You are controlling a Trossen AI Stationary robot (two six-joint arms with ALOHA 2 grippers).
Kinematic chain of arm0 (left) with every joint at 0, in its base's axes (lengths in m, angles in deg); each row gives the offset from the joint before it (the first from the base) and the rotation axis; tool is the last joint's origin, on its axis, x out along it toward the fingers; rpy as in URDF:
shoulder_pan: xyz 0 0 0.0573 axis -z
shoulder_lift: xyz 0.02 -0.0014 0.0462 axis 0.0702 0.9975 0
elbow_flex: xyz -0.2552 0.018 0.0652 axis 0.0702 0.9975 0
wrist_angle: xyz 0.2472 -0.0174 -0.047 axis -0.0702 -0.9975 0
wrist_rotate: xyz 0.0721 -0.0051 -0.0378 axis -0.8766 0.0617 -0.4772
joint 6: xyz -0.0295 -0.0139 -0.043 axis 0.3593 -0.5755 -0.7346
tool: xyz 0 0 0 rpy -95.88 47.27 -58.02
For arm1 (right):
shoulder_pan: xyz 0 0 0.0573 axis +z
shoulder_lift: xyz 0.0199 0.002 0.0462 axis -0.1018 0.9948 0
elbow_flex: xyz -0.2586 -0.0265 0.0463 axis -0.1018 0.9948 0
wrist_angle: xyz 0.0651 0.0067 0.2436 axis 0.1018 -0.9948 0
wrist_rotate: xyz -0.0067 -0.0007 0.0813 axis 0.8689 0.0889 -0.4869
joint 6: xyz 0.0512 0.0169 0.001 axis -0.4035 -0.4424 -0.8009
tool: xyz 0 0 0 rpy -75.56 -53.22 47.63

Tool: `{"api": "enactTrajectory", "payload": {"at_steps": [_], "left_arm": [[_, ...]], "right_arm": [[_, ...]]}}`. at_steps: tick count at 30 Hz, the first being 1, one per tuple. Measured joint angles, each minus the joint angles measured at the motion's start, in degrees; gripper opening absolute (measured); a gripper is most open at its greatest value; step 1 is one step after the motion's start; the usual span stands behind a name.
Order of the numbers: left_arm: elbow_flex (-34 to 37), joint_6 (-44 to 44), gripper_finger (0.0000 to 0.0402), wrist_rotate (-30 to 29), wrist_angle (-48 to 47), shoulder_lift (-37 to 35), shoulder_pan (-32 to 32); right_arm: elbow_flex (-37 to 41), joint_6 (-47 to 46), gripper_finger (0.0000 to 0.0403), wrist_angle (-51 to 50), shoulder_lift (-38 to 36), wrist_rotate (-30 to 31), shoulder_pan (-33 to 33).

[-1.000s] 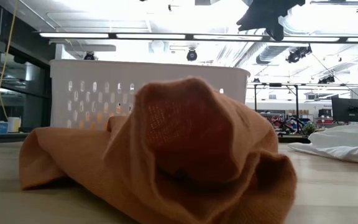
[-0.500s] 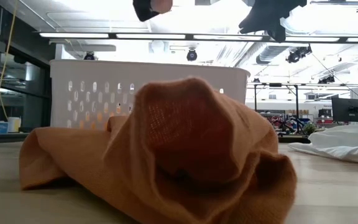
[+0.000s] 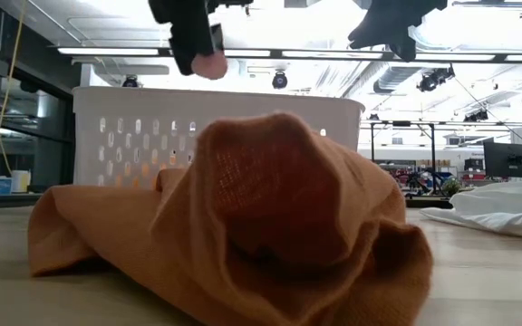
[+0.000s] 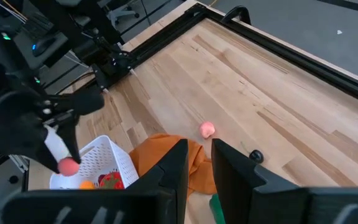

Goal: Pick and placing Produce into tupperware
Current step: Put the bottom pink peach into the white basket

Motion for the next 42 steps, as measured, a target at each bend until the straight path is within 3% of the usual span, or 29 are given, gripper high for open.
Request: {"api": "enactTrajectory", "payload": {"at_steps": [13,19,42], "left_arm": [[6.29,-2.53,0.0126,-0.03,5.23,0.0,3.13],[6.31,-2.45,0.0126,-2.46,5.38,0.0,3.5],[6.4,-1.9,0.0126,-2.51,5.92,6.45,3.5]], "right_arm": [[0.01,0.17,0.0062,0.0,-0.02,0.0,-0.01],[0.0,0.2,0.0062,0.02,-0.02,0.01,0.0],[0.0,0.15,0.0062,-1.29,0.0,0.02,0.0]]}}
